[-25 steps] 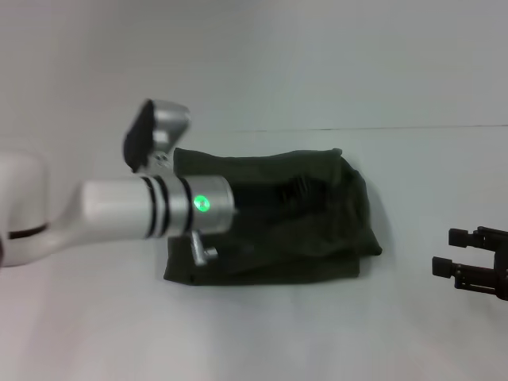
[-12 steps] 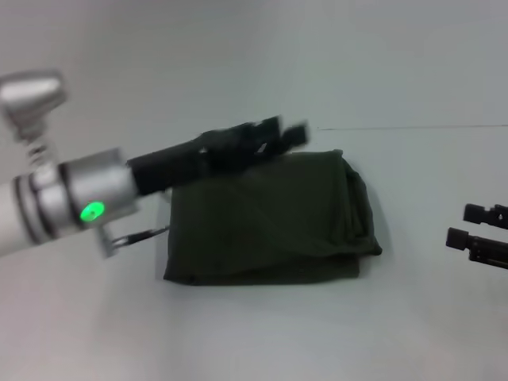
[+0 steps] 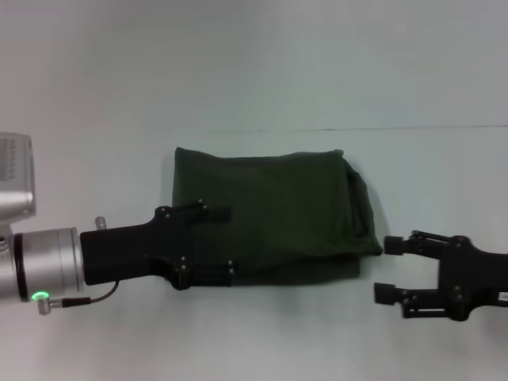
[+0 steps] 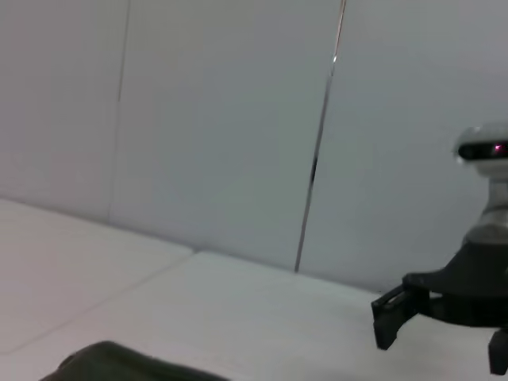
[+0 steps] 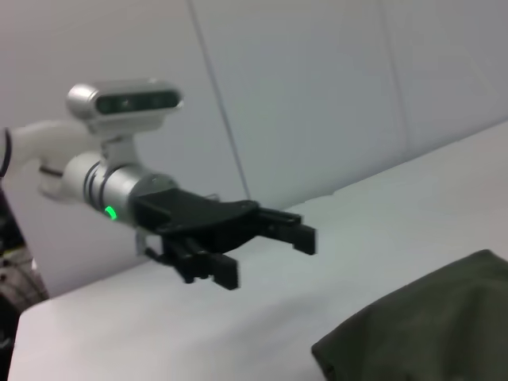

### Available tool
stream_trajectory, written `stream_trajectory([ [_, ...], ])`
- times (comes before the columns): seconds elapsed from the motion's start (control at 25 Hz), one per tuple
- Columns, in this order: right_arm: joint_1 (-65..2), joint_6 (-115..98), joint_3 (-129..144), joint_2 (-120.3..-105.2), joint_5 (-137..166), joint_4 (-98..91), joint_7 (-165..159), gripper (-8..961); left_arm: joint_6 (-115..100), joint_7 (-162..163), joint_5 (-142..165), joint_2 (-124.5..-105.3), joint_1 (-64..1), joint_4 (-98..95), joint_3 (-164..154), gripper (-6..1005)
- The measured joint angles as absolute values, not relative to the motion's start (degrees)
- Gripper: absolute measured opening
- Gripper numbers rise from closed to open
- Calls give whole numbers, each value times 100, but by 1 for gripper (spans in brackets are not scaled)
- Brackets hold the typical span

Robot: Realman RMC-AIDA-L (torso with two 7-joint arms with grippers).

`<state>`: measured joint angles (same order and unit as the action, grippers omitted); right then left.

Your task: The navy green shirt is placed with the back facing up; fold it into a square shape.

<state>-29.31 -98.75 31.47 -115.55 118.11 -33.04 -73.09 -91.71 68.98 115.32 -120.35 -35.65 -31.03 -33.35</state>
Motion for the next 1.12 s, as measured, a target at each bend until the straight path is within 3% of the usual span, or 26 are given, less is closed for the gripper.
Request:
stream_trajectory([
  [0.24, -3024, -9700, 3180, -11628, 11792, -3261, -7074, 926, -9107, 6852, 11765, -12009, -3626, -3128, -3339, 926],
  [1.12, -3324, -9405, 3199, -11652, 11800, -3189, -7054, 914, -9102, 6856, 11950, -12009, -3622, -3114, -3352, 926],
])
